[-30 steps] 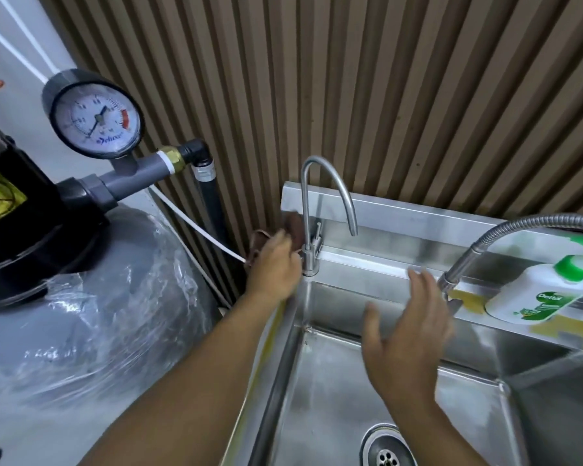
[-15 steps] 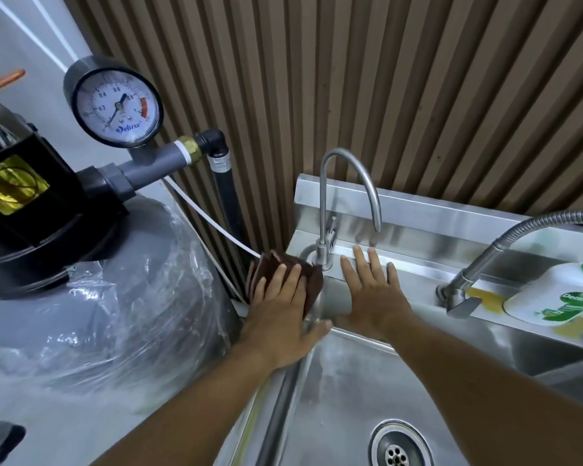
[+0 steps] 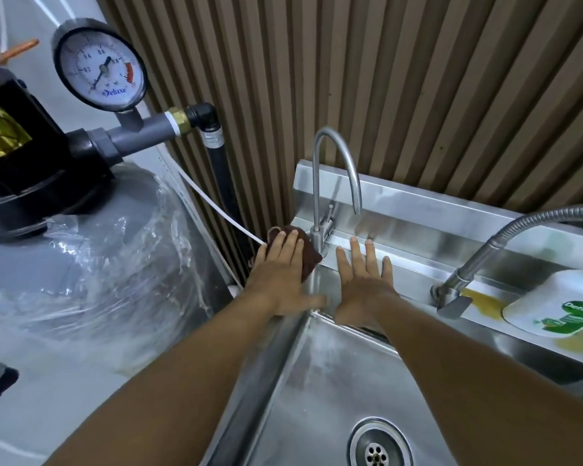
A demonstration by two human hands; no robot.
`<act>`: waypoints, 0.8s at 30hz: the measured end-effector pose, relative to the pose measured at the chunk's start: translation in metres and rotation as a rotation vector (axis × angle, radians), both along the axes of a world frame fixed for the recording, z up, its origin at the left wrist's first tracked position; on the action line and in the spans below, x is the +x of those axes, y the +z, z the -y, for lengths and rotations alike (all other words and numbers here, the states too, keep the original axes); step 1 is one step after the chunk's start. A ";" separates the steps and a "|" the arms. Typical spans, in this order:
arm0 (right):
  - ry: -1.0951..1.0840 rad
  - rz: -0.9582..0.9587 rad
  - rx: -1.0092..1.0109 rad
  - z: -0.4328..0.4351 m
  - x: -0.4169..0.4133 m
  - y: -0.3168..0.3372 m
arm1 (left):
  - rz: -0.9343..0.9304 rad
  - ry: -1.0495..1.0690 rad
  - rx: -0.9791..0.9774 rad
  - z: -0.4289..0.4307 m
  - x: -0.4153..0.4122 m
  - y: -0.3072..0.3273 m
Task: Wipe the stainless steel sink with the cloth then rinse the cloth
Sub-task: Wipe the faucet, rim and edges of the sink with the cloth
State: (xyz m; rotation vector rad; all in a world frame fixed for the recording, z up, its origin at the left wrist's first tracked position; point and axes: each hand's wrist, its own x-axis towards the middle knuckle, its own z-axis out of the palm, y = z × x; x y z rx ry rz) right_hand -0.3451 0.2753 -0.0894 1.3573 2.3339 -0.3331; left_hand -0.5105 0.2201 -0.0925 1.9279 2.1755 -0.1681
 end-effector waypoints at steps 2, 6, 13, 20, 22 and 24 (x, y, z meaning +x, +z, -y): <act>0.005 -0.004 -0.016 0.001 0.001 0.004 | 0.036 0.004 0.000 -0.016 -0.005 0.000; 0.008 -0.008 -0.018 0.001 0.001 0.001 | 0.106 0.053 0.013 -0.034 -0.009 0.000; -0.014 0.007 -0.002 0.002 -0.002 0.000 | 0.044 0.029 0.043 -0.020 -0.003 -0.001; -0.039 0.038 0.038 0.002 -0.006 -0.004 | -0.046 -0.032 0.057 0.080 0.010 0.000; -0.036 0.031 0.056 0.003 -0.005 -0.004 | -0.042 -0.043 0.061 0.121 0.013 -0.002; -0.037 0.026 0.061 0.005 -0.005 -0.005 | -0.055 -0.054 0.071 0.152 0.013 -0.004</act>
